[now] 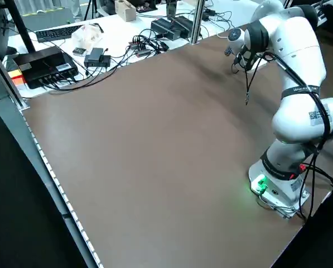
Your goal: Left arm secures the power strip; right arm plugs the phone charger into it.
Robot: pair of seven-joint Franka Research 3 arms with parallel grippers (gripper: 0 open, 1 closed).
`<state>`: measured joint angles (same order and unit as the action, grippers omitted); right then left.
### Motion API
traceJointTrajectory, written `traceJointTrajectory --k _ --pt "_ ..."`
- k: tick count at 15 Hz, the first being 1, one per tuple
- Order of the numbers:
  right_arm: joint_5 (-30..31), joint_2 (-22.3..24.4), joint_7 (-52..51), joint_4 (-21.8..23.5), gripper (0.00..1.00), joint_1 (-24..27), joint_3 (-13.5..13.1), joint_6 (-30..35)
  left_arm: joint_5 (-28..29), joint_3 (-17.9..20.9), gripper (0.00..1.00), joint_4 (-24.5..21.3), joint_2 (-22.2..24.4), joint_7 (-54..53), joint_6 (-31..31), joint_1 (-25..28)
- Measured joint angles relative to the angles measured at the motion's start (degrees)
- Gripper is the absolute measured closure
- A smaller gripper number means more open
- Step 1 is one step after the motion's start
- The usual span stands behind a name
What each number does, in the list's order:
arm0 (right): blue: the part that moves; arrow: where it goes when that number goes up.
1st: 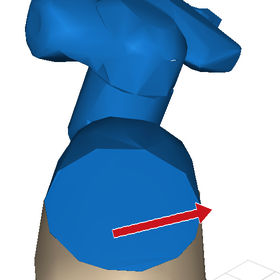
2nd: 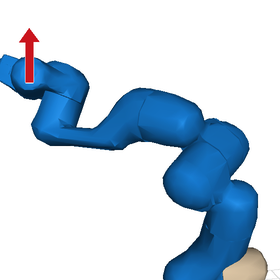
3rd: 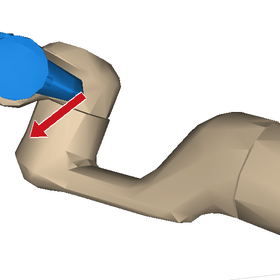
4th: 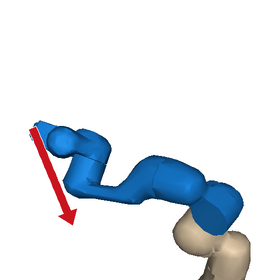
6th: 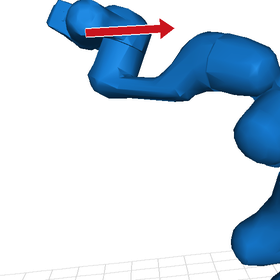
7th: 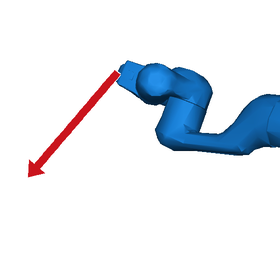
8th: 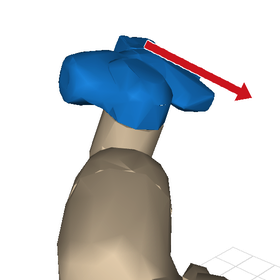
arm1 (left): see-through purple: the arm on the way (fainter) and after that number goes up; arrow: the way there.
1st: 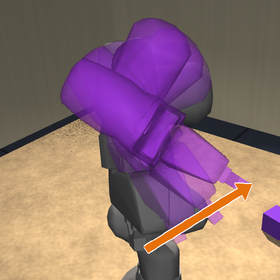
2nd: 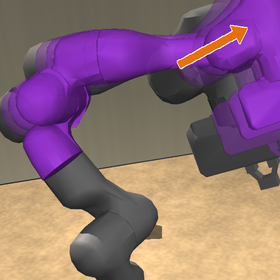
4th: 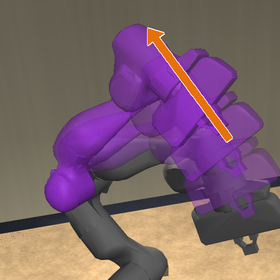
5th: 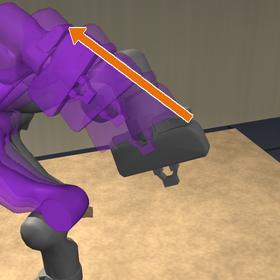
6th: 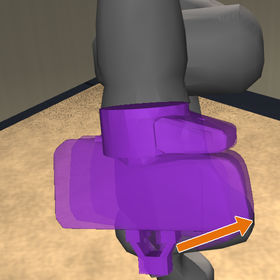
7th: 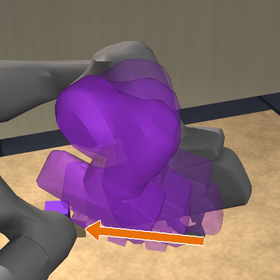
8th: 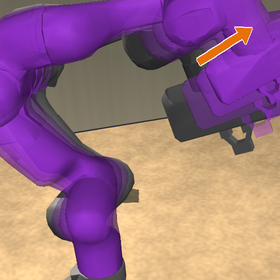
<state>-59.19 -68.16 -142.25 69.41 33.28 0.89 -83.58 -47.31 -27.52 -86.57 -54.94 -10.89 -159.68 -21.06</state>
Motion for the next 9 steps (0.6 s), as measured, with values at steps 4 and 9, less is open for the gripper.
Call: traceJointTrajectory --k 4,9 --pt "1.94 0.01 2.39 -0.28 0.05 0.05 -0.23 0.8 0.0 0.0 0.98 0.05 -0.05 0.0 0.01 0.0" --pt "3.38 0.0 3.47 -0.82 0.07 0.05 -0.23 1.65 0.0 0.22 0.98 0.15 -0.06 0.0 0.09 -0.16"
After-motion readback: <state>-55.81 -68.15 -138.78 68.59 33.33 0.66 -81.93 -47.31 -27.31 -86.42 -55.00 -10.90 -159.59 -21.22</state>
